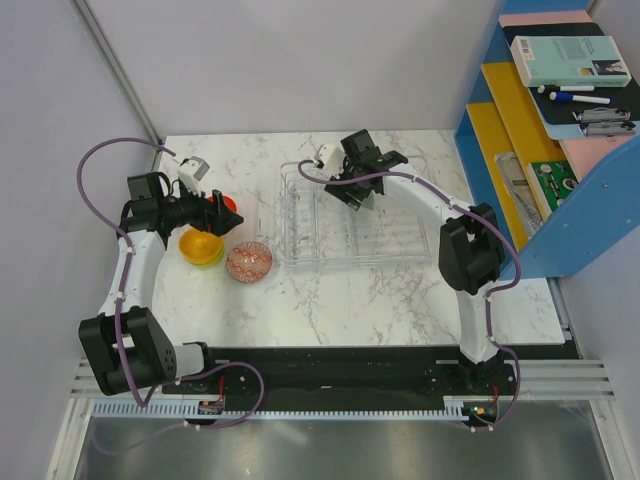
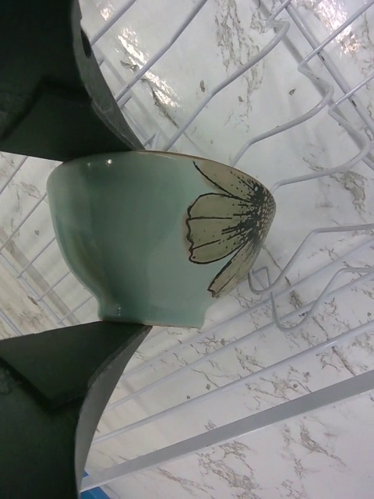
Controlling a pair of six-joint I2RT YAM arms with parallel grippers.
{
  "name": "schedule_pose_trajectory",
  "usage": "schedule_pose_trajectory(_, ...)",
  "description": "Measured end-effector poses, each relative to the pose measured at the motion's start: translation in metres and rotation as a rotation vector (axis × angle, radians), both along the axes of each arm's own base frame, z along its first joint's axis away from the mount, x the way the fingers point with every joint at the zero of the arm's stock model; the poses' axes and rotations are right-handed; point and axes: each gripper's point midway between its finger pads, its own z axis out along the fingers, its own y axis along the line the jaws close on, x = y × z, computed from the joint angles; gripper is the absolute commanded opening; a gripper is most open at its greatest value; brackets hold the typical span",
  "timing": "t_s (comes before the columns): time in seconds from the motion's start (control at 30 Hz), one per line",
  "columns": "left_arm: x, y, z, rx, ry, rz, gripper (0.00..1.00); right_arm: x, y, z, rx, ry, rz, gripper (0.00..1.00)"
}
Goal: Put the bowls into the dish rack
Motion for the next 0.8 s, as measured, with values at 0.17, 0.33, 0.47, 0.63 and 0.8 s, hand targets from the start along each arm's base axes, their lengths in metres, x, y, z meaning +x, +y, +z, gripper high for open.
schedule_pose_trajectory(0.17,0.000,0.000,0.001,0.001,-0.004,0.000,1.00,0.001,-0.001,0.000,0.000,0.000,0.004,0.22)
schedule_pose_trajectory(0.33,-0.001,0.000,0.001,0.001,-0.003,0.000,1.00,0.001,-0.002,0.000,0.001,0.001,0.003,0.00)
schedule_pose_trajectory(0.47,-0.001,0.000,0.000,0.000,0.000,0.000,1.00,0.000,-0.002,0.002,0.005,0.007,0.004,0.00)
schedule_pose_trajectory(0.63,-0.001,0.000,-0.001,0.000,0.001,0.001,1.00,0.000,-0.003,0.010,0.001,0.010,0.006,0.00)
schedule_pose_trajectory(0.8,-0.001,0.000,-0.001,0.000,0.001,0.000,1.00,0.004,0.000,0.027,-0.026,-0.023,0.019,0.00)
